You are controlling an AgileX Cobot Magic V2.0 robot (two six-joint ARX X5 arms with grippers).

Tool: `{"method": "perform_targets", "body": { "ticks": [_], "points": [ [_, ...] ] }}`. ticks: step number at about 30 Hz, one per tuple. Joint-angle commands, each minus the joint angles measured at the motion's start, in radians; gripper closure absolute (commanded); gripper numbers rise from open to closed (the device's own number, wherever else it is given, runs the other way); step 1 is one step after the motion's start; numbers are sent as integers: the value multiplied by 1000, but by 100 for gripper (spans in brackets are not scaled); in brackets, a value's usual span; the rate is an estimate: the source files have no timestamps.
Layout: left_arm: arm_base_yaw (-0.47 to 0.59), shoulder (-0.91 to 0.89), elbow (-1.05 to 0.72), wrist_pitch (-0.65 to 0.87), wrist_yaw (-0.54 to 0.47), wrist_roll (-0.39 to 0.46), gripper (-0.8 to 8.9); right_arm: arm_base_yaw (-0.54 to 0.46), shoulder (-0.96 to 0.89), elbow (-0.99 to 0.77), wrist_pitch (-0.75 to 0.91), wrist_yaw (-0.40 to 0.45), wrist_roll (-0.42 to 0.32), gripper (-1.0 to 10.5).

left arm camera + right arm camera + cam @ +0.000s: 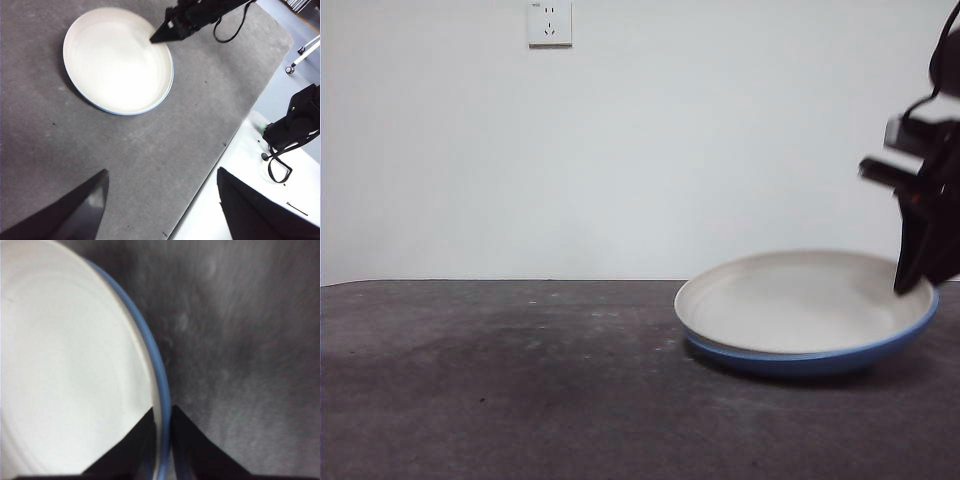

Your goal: Pick up the white plate, put it on the blue plate, put it on desk

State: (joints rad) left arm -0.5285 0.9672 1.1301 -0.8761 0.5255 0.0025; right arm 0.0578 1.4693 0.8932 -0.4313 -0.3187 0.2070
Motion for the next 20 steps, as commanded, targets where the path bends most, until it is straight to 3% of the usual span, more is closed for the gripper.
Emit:
{"method": "perform_targets", "body": {
  "ticks": [1,8,20],
  "points": [
    [-7,6,10,8,4,12,471,3,-51,17,17,-34,31,935],
    [-8,6,10,8,4,12,471,58,-138,19,43,-48,94,935],
    [-8,6,10,7,4,12,471,274,-69,19,202,10,243,935]
  ]
}}
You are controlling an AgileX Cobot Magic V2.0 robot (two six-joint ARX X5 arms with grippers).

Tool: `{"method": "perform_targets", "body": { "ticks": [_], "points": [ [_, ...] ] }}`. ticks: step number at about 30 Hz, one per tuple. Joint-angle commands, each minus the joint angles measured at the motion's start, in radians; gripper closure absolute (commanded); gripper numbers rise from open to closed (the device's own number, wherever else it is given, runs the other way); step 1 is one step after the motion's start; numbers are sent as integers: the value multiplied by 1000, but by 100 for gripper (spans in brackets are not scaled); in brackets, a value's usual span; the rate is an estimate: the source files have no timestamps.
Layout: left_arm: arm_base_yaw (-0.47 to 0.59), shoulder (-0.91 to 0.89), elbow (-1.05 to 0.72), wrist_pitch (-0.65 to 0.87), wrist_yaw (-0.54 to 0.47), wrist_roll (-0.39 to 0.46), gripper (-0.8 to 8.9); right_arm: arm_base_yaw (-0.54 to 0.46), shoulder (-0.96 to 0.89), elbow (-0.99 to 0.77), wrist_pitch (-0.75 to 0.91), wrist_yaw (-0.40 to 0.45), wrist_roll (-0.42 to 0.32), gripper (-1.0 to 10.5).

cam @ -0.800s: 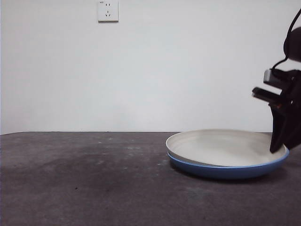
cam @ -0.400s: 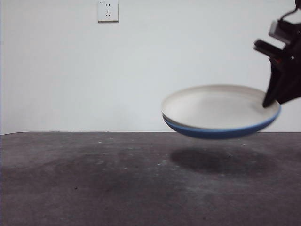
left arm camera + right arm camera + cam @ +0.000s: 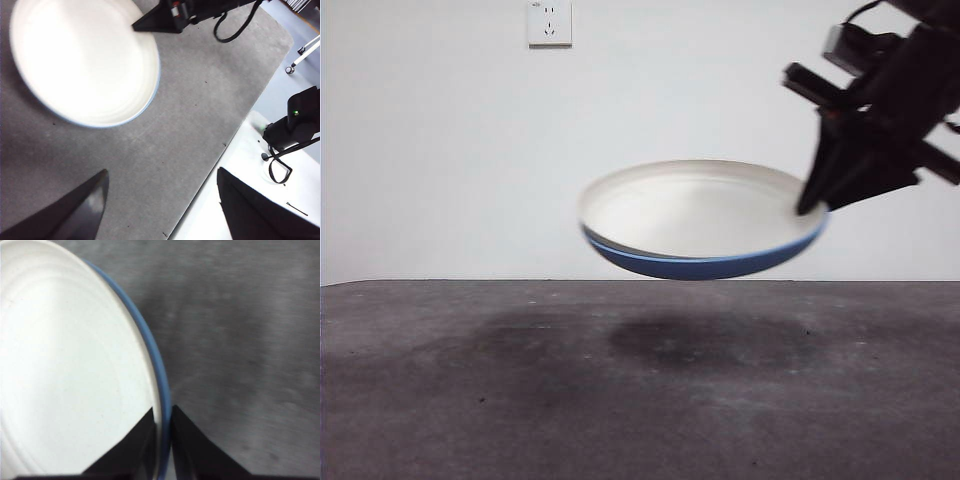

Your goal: Pick up the white plate, put it on the blue plate, put it on desk

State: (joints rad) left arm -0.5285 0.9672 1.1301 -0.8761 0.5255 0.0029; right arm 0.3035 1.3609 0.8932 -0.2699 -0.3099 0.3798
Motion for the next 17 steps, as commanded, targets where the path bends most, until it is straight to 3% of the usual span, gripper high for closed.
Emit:
{"method": "perform_targets", "body": {
  "ticks": [1,11,17],
  "points": [
    [-8,6,10,8,4,12,471,42,56,20,58,2,85,935],
    [-8,6,10,1,4,12,471,114,251,21,220,6,190,935],
    [-8,6,10,1,4,12,471,126,341,31,245,4,207,935]
  ]
}}
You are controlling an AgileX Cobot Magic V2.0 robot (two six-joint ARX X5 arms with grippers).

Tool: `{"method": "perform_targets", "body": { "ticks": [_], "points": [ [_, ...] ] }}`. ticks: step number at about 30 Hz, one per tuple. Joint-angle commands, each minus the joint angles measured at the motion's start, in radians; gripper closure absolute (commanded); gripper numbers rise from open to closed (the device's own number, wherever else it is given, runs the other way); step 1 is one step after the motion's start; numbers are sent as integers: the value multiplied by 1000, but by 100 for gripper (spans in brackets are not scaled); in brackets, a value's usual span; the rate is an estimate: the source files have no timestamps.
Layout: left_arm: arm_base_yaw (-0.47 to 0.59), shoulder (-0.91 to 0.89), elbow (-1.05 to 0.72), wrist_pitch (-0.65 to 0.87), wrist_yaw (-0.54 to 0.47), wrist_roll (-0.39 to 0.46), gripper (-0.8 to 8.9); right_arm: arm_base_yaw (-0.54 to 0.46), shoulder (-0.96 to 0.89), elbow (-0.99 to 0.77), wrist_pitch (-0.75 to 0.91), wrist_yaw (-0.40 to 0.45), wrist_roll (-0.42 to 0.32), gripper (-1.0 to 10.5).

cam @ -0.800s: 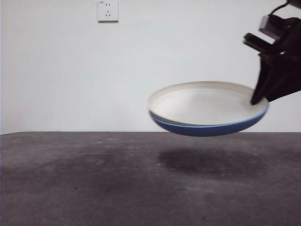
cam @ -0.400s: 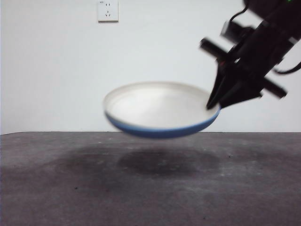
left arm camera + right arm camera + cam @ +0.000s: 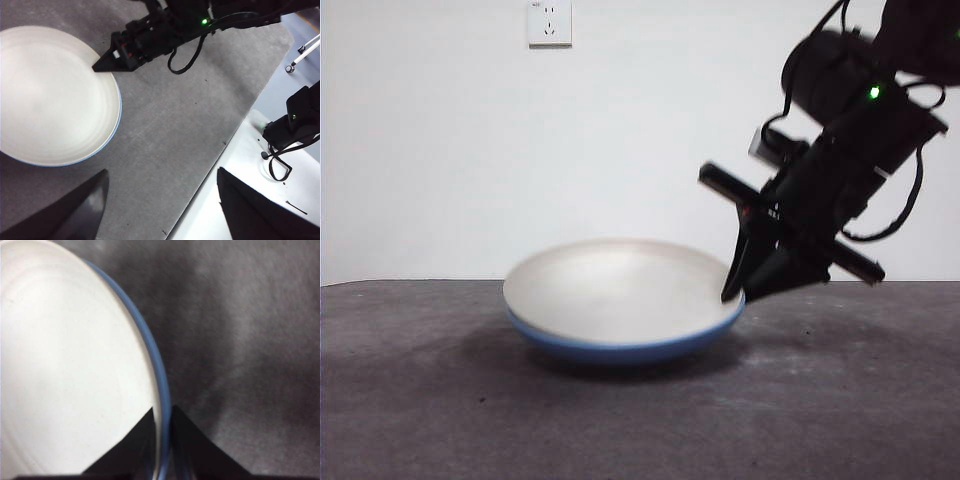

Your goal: Pick up the white plate, put it on the blue plate, put it on desk

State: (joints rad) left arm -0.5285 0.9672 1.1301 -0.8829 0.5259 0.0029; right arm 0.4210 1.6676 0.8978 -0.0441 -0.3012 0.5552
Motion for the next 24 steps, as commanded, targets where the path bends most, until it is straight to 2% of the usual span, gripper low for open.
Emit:
{"method": "perform_targets", "body": {
  "ticks": [1,9,11,13,15,24],
  "points": [
    [-8,6,10,8,4,12,471,10,45,26,22,-6,34,935],
    [-8,6,10,8,4,12,471,10,66,26,22,-5,35,924],
    [-8,6,10,8,4,12,471,10,66,26,21,-5,35,836],
    [-8,6,10,7,4,11,471,15,64,26,21,-5,35,689],
    [-8,6,10,7,4,11,471,18,60,26,22,-5,35,608],
    [-8,6,10,7,4,12,471,17,-64,26,1,-4,13,605]
  ]
}}
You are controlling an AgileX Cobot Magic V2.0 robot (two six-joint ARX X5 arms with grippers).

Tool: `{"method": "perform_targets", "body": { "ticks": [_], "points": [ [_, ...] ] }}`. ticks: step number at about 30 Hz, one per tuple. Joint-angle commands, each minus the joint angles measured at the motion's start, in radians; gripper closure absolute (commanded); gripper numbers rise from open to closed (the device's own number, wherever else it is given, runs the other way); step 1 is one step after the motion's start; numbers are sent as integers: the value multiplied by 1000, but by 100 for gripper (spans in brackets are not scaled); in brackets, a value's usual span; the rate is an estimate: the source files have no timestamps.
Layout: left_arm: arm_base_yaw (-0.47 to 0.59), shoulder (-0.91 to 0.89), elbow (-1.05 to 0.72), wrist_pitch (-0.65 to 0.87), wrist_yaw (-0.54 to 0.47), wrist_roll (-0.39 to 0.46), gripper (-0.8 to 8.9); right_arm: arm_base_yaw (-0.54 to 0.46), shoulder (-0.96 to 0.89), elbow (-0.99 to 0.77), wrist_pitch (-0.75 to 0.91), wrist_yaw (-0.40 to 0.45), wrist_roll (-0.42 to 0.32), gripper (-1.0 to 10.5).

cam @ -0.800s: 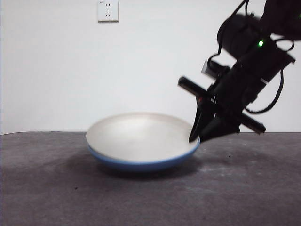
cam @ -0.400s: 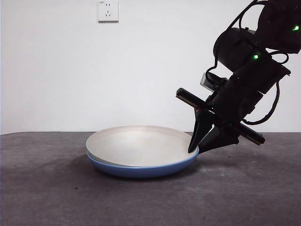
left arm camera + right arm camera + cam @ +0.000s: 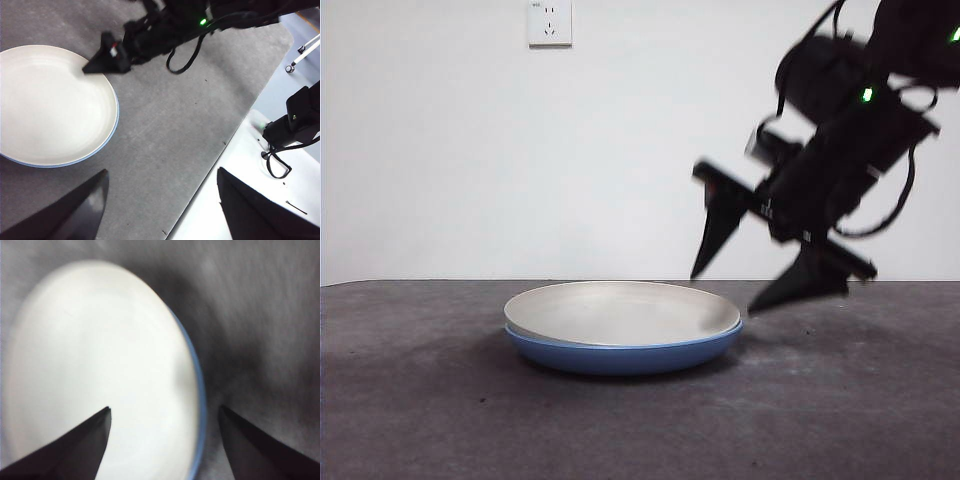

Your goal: Pick up the white plate, put it on the blue plate, put it on desk

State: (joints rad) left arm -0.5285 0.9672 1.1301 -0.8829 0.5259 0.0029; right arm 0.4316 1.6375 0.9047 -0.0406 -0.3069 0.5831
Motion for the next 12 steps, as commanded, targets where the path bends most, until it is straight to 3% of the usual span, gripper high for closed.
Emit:
{"method": "perform_targets", "body": {
  "ticks": [1,12],
  "points": [
    [-8,6,10,8,4,12,471,6,-60,19,-16,2,-23,605],
    [-8,6,10,8,4,12,471,6,-428,19,-319,-43,-224,606]
  ]
}}
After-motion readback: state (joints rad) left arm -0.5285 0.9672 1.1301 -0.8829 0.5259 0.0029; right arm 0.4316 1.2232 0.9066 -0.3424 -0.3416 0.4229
